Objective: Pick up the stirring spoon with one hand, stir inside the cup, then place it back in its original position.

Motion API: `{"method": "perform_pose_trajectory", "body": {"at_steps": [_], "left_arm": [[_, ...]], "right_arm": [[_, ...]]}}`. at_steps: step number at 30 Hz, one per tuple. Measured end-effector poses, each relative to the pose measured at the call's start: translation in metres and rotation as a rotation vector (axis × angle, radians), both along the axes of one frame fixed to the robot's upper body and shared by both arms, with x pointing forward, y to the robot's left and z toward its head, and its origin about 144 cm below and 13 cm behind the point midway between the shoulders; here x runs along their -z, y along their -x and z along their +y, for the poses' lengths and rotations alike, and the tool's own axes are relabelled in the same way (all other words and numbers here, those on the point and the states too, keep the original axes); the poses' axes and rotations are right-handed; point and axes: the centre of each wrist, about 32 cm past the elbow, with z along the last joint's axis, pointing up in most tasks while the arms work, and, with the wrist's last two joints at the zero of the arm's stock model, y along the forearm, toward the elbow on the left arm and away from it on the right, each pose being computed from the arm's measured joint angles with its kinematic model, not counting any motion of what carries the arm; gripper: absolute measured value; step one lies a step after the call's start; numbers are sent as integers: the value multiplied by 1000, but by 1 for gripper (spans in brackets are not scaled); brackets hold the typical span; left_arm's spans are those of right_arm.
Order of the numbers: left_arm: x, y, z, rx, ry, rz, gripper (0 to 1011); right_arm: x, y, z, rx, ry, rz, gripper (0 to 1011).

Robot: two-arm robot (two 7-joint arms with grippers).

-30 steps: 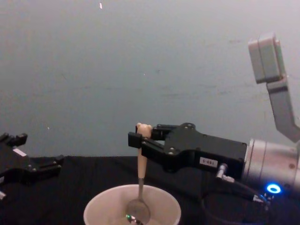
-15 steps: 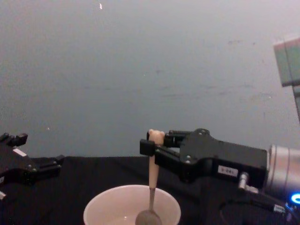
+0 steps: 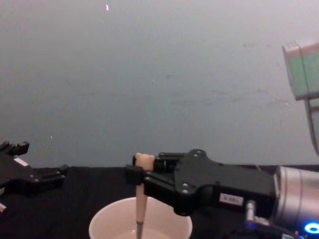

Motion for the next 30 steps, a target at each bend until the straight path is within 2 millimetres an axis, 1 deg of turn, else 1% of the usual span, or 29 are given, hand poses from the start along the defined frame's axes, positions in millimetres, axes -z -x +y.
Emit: {"method": "perform_pose_trajectory", "body": {"at_steps": [8, 12, 16, 21, 26, 30], "left_arm": [[0, 0, 0, 0, 0, 0, 1001], [0, 0, 0, 0, 0, 0, 1001], [0, 0, 0, 0, 0, 0, 1001], [0, 0, 0, 0, 0, 0, 1001], [0, 0, 0, 0, 0, 0, 1001], [0, 0, 0, 0, 0, 0, 1001]], "right_arm": [[-3, -13, 19, 17, -24, -23, 212], [-3, -21, 24, 46, -18, -37, 212], [-2, -28, 22, 81, -6, -44, 213], [-1, -33, 13, 122, 4, -46, 212], [-2, -32, 5, 141, 6, -42, 213], [-2, -31, 3, 145, 2, -37, 212]]}}
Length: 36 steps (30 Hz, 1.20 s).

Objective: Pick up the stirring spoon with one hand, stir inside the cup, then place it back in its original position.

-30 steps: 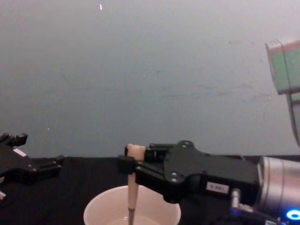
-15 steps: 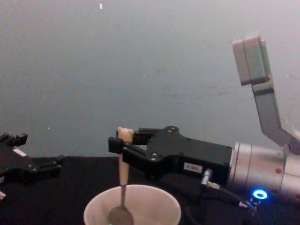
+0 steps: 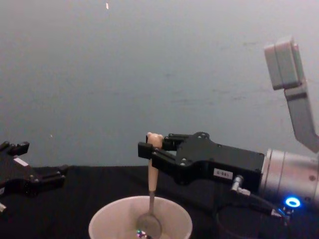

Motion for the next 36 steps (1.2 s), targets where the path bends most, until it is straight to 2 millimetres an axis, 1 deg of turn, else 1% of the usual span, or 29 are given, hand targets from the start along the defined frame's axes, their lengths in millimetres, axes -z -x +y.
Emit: {"method": "perform_pose_trajectory", "body": {"at_steps": [8, 15, 19, 25, 28, 32, 35, 36], "left_arm": [[0, 0, 0, 0, 0, 0, 1001], [0, 0, 0, 0, 0, 0, 1001], [0, 0, 0, 0, 0, 0, 1001], [0, 0, 0, 0, 0, 0, 1001], [0, 0, 0, 0, 0, 0, 1001], [0, 0, 0, 0, 0, 0, 1001], [0, 0, 0, 0, 0, 0, 1001], [0, 0, 0, 0, 0, 0, 1001]], "right_arm": [[-2, 1, -1, -4, -10, 3, 213], [-11, 1, -5, -18, -20, 0, 212], [-19, 1, -11, -25, -31, 6, 212], [-39, 3, -24, -26, -89, -16, 212], [-45, 5, -28, -25, -106, -29, 213], [-58, 6, -41, -5, -130, -65, 212], [-62, 7, -47, 9, -136, -80, 212], [-65, 8, -52, 21, -139, -91, 212]]}}
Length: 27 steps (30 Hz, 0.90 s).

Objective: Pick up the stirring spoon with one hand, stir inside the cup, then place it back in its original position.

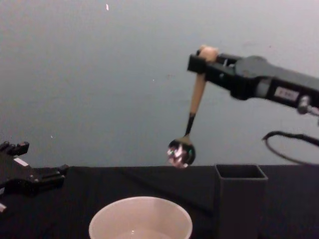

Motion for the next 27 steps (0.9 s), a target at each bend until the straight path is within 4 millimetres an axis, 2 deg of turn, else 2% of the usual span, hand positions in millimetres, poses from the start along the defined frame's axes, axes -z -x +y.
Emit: {"method": "perform_pose_trajectory", "body": {"at_steps": [12, 19, 27], "left_arm": [[0, 0, 0, 0, 0, 0, 1001], [0, 0, 0, 0, 0, 0, 1001], [0, 0, 0, 0, 0, 0, 1001]], "right_arm": [[-9, 13, -39, 86, 13, -22, 212], [-9, 22, -51, 117, 23, -21, 212], [-5, 26, -56, 137, 35, -6, 212]]}}
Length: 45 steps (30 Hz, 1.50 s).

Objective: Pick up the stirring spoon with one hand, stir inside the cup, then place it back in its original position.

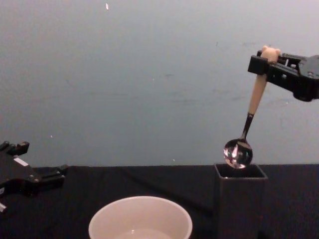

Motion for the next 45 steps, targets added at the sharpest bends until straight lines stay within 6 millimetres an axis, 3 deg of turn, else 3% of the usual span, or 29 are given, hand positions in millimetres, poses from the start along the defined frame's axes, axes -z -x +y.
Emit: {"method": "perform_pose_trajectory", "body": {"at_steps": [10, 29, 45], "left_arm": [[0, 0, 0, 0, 0, 0, 1001], [0, 0, 0, 0, 0, 0, 1001], [0, 0, 0, 0, 0, 0, 1001]], "right_arm": [[10, 1, -2, 6, 26, 46, 212], [48, 1, 10, 40, 38, 216, 212], [63, 1, 15, 59, 48, 274, 212]]}}
